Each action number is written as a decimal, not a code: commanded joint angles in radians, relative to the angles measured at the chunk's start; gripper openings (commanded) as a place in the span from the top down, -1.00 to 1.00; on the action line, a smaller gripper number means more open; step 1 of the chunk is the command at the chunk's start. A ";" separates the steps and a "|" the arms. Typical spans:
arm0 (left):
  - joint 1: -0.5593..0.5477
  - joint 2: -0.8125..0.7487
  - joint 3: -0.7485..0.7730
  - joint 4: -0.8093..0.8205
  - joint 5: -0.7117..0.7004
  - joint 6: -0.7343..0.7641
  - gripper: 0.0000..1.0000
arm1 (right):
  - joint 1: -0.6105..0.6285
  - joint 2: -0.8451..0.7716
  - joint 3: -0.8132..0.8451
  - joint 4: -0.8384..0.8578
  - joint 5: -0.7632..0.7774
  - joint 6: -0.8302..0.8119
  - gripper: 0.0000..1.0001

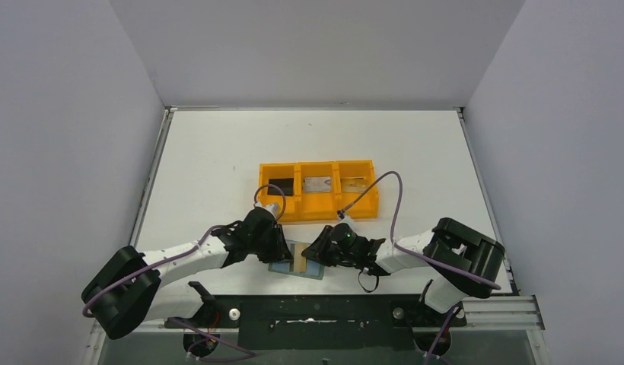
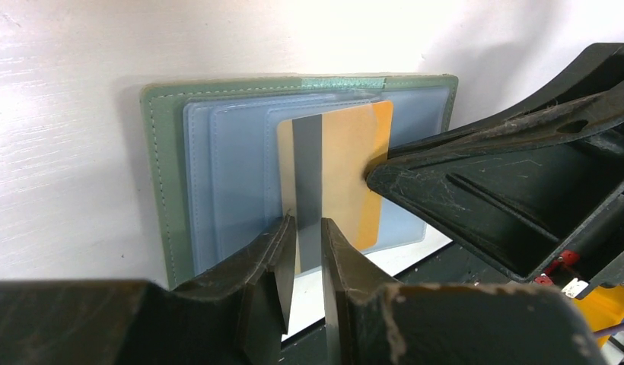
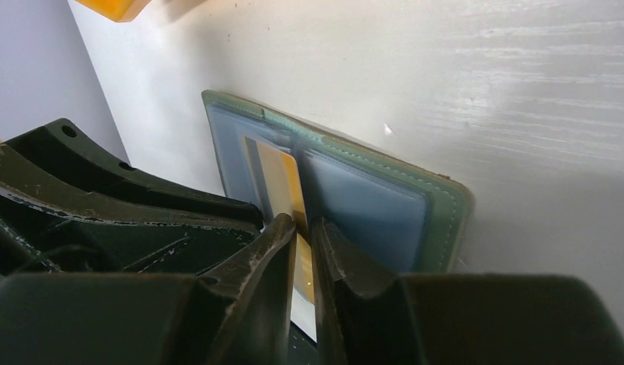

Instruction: Take the credit cards out of the card holder

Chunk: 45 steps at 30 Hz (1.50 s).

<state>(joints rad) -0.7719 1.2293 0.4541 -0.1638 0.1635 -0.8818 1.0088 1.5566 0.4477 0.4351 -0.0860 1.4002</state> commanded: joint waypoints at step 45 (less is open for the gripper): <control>-0.090 0.084 0.065 0.000 -0.033 0.006 0.50 | -0.004 -0.121 -0.096 0.047 0.046 0.007 0.64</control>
<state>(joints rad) -0.8581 1.2980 0.5289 -0.2001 0.1204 -0.8726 1.0084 1.4372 0.3553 0.3985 -0.0341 1.4239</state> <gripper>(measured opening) 0.266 0.165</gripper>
